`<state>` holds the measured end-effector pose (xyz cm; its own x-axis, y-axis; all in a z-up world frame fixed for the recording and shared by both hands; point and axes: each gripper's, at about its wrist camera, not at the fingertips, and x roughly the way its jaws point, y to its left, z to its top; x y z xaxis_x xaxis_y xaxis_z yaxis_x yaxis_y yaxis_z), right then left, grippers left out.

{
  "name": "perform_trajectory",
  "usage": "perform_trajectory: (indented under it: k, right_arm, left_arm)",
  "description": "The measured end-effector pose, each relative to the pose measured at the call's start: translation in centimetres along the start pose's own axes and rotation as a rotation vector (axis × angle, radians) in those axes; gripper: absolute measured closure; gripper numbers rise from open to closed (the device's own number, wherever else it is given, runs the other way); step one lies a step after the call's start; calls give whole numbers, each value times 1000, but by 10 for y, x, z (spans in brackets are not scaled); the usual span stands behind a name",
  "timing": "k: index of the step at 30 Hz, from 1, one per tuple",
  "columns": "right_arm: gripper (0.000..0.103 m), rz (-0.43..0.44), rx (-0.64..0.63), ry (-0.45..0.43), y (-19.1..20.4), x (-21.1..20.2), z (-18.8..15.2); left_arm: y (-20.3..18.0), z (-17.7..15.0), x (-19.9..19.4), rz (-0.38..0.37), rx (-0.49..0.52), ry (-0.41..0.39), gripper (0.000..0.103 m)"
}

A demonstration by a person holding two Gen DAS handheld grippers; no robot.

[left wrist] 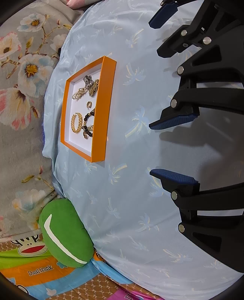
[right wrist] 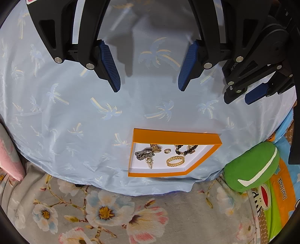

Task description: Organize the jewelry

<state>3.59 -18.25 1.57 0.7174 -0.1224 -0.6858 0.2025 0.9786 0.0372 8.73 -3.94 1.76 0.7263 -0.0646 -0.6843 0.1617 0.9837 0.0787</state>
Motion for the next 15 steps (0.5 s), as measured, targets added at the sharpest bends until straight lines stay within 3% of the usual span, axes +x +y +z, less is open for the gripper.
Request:
perform_trajectory:
  k: [15]
  right_arm:
    - [40, -3, -1, 0, -1, 0, 0]
  left_arm:
    - [2, -2, 0, 9, 2, -1, 61]
